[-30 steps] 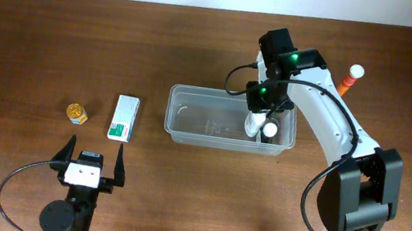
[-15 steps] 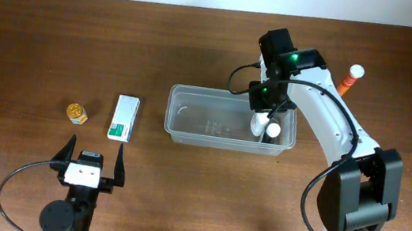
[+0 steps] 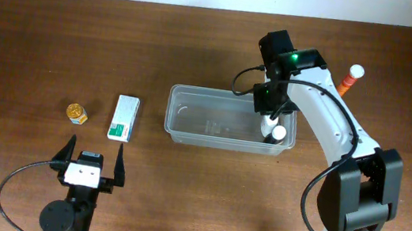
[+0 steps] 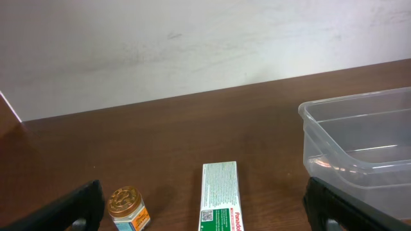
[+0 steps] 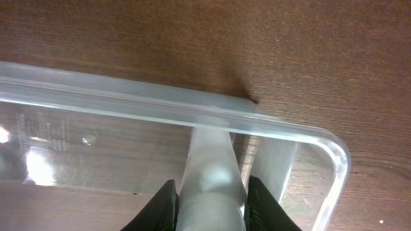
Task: Pack container
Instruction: 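Lower the pump bottle into the container beside the dark bottle and release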
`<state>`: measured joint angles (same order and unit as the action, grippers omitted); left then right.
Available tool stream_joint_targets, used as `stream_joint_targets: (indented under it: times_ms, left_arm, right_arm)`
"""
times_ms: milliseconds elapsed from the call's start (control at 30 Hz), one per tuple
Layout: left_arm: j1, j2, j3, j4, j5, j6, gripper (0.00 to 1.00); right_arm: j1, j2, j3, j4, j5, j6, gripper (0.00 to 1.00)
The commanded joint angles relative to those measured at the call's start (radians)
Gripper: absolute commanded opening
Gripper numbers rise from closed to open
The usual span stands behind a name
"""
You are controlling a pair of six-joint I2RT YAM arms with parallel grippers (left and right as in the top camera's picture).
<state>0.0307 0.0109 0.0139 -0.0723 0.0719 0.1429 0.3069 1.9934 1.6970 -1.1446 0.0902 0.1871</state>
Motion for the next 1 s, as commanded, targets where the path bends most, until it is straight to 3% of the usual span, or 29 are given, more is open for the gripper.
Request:
stream_joint_targets:
  times_ms: [0, 667, 700, 767, 967]
  left_arm:
    - [0.006, -0.006, -0.005, -0.003, 0.011, 0.016, 0.99]
    - [0.006, -0.006, -0.005, -0.003, 0.011, 0.016, 0.99]
    - [0.006, -0.006, -0.005, -0.003, 0.011, 0.016, 0.99]
    - [0.006, -0.006, -0.005, -0.003, 0.011, 0.016, 1.00]
    - [0.006, -0.006, -0.005, -0.003, 0.011, 0.016, 0.99]
  right_arm:
    - [0.006, -0.005, -0.003, -0.006, 0.053, 0.010, 0.27]
    - [-0.034, -0.005, -0.003, -0.018, 0.042, 0.009, 0.28]
    - [-0.034, -0.005, -0.003, -0.018, 0.042, 0.009, 0.42]
    - [-0.034, -0.005, -0.003, -0.018, 0.042, 0.009, 0.51]
    - [-0.034, -0.005, -0.003, -0.019, 0.042, 0.009, 0.53]
